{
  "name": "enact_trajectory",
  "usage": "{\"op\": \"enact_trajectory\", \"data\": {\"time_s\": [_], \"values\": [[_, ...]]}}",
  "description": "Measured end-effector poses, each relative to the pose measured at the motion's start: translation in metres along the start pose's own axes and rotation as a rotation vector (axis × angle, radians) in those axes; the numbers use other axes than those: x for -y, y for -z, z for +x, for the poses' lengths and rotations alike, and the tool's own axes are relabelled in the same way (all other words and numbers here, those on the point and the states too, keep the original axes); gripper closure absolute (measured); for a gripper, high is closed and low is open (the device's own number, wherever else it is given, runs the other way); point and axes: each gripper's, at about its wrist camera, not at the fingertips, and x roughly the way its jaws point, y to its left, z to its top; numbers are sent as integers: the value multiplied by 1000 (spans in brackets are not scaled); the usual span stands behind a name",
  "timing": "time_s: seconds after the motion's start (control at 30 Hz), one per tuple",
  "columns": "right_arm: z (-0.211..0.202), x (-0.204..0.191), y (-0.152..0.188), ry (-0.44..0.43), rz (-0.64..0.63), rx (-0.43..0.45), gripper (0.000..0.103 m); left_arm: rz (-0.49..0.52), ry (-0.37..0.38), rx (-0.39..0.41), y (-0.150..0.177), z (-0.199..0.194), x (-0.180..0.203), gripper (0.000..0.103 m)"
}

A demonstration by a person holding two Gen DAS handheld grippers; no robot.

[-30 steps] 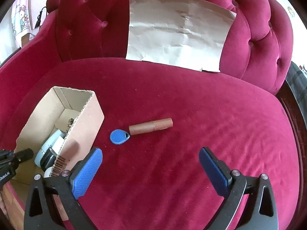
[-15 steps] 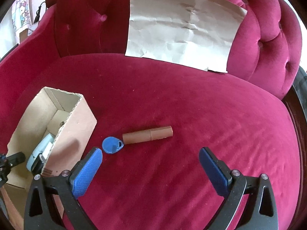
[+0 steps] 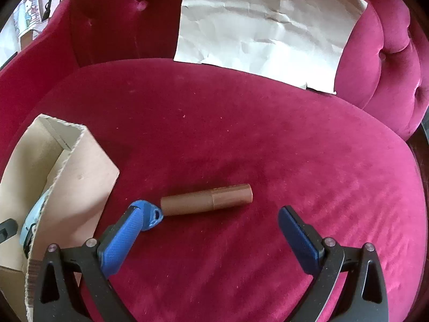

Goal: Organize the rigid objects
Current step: 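Close the right tool on the brown tube and lift it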

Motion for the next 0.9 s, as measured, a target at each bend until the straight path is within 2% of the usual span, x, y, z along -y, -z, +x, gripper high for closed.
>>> {"op": "enact_trajectory", "data": {"time_s": [0.4,0.47,0.5,0.9], "values": [[8,5,-3,-19,10,-17,3,-2,1,1,0,0,-1,97],[9,4,-4,-25,8,-19,16,-2,1,1,0,-1,-1,97],[10,4,-4,-28,8,-24,27,-1,1,1,0,0,-1,97],[2,3,0,-20,19,-7,27,-2,-1,1,0,-1,0,97]]}}
